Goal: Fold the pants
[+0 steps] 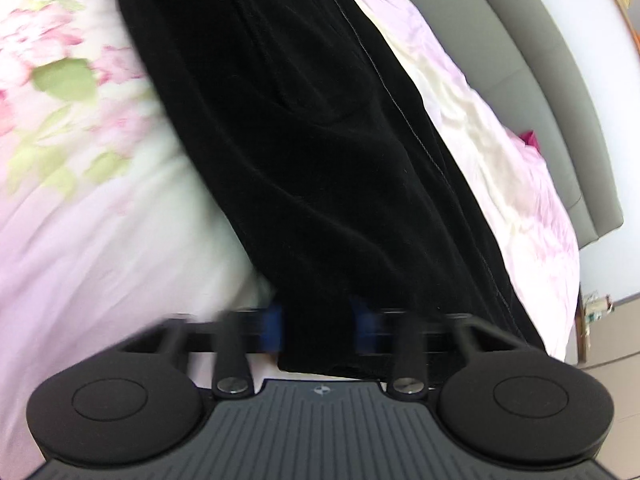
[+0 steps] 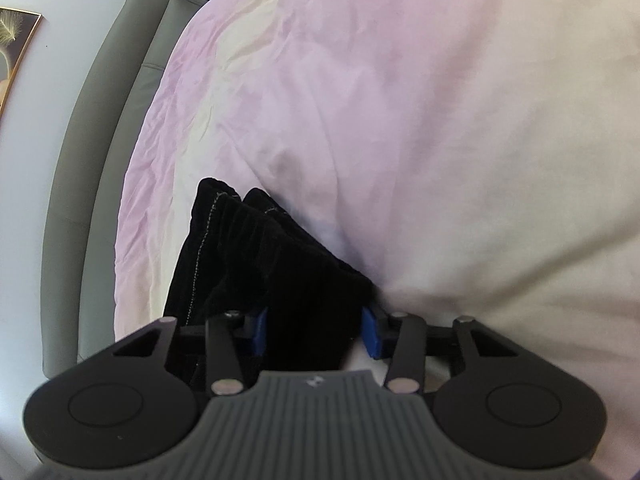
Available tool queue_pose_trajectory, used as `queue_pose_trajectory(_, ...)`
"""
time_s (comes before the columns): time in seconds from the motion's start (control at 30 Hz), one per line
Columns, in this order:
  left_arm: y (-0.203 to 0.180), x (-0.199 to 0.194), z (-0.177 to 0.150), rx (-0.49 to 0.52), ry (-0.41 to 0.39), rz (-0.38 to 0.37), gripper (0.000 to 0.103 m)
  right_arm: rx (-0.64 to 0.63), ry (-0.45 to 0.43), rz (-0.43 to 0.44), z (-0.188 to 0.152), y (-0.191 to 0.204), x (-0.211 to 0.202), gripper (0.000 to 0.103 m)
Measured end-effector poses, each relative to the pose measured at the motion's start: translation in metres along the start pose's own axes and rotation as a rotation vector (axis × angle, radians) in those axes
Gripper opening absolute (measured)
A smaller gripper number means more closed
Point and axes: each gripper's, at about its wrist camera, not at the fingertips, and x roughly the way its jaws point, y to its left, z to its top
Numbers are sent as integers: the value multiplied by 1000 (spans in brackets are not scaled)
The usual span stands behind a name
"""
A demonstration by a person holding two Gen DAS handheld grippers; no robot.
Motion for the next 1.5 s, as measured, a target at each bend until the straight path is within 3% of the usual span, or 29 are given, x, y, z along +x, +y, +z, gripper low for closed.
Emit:
queue_pose_trajectory(0.1, -20, -16, 7, 66, -37, 4, 14, -10, -25, 4, 2, 16, -12, 26)
queue_pose_trajectory(0.23, -44, -43, 28, 65, -58, -16, 12, -90, -20, -16, 15, 61, -42, 24)
queue_pose_trajectory(0.37, -46, -70, 38, 59, -38, -8, 12, -176, -52, -5, 17, 115, -92, 23)
queue_pose_trajectory(0.43, -38, -81, 32, 45, -9, -12, 12, -185, -67, -8, 14, 122, -121, 23)
queue_pose_trajectory(0.57, -28, -91, 5, 72, 70, -14, 12, -163, -113, -5, 3, 98, -190, 23)
queue_pose_trajectory(0.8, -11, -86, -64, 188, 218, 44, 12, -69, -186, -101, -33, -15, -309, 23)
queue_pose_trajectory(0.93, -4, -52, -81, 305, 245, 109, 14, 38, -161, -170, -43, -73, -317, 23)
queue_pose_trajectory(1.0, -9, -46, -80, 353, 256, 116, 22, 91, -160, -186, -47, -90, -308, 23)
queue_pose_trajectory(1.1, -20, -56, -71, 426, 274, 134, 40, 95, -170, -194, -51, -95, -305, 23)
queue_pose_trajectory(1.23, -41, -88, -64, 567, 266, 178, 46, 22, -173, -168, -50, -70, -314, 24)
queue_pose_trajectory(1.4, -95, -119, -69, 801, 206, 71, 44, -36, -186, -134, -52, -42, -325, 24)
queue_pose_trajectory(1.5, -139, -111, -79, 926, 229, -16, 44, -40, -194, -123, -56, -36, -328, 24)
